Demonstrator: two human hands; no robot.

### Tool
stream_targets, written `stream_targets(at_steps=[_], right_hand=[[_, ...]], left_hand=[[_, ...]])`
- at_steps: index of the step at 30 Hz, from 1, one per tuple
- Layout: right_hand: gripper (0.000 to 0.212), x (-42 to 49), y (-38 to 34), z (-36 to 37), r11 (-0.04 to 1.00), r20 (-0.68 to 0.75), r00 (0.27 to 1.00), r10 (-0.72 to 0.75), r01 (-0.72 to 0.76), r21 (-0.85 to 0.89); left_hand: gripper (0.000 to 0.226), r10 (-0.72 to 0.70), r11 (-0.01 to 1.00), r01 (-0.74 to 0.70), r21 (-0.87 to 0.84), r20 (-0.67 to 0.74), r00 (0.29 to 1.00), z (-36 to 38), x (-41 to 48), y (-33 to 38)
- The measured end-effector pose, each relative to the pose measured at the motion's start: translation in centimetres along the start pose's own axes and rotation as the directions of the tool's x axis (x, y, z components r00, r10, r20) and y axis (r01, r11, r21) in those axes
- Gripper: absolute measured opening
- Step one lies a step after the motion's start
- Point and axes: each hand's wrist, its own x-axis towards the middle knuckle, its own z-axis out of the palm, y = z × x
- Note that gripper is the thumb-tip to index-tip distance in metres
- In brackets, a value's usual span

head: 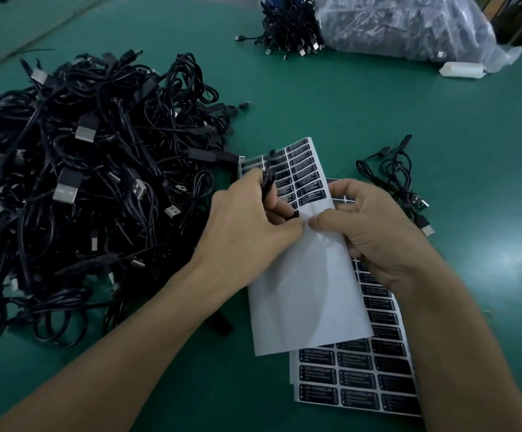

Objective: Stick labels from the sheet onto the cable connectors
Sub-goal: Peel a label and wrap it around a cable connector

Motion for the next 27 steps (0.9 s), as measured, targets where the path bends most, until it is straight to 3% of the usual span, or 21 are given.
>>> stream_targets(at_steps=[10, 14, 21, 27], right_hand=[[0.023, -0.3, -0.1, 0.6, 0.998, 0.046, 0.997, -0.061, 0.06, 0.023], [0.025, -0.2, -0.1, 0.6, 0.998, 0.036, 0.997, -0.069, 0.069, 0.009], [0.024, -0.3, -0.3, 0.6, 0.999, 0.037, 0.998, -0.055, 0.055, 0.003], [0.022, -0.4, -0.3, 0.2, 0.999, -0.01, 0.999, -0.034, 0.033, -0.029]], left_hand=[[0.037, 0.0, 1.0, 0.0, -0.002, 0.001, 1.0, -0.3, 0.1, -0.1], [0.027, -0.038, 0.997, 0.037, -0.071, -0.012, 0.999, -0.2, 0.4, -0.5], [0.041, -0.132, 0.965, 0.131, -0.225, 0.012, 0.991, -0.1, 1.0, -1.1], [0.034, -0.157, 0.956, 0.141, -0.255, -0.042, 0.987, -0.4, 1.0, -1.3]])
